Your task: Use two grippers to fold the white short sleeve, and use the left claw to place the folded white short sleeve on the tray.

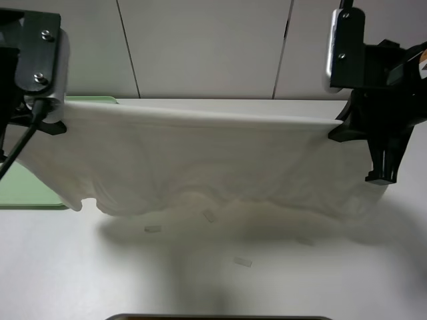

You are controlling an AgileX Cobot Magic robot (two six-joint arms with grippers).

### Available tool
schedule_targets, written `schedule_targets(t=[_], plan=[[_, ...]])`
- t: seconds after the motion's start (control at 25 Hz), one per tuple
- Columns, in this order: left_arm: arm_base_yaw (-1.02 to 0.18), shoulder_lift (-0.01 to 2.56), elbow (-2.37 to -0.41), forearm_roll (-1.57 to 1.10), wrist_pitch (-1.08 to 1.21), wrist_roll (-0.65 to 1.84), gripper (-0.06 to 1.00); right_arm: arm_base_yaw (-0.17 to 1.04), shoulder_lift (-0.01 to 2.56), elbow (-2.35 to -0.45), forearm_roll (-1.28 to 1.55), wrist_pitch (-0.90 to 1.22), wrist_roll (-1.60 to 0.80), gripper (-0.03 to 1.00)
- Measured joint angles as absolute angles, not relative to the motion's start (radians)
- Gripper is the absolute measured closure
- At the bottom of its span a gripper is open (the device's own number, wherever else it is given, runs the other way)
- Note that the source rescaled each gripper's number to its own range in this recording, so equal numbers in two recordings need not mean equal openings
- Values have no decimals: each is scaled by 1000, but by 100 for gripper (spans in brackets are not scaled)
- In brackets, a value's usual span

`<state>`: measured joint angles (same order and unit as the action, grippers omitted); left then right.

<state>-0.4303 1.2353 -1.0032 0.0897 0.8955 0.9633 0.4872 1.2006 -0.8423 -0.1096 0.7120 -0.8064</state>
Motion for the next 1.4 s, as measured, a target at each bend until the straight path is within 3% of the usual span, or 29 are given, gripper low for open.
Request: schedule_targets(t=[0.36,0.84,1.4], plan=[[-432,1177,-1071,76,984,913,94,487,1170,-988,-95,874,-780,97],[-432,1175,-1368,74,1150,880,94,487,1169,-1261,-92,1082,-777,97],[-432,1176,-1575,75,1156,880,94,487,1168,-1489,-99,1190,-776,97]])
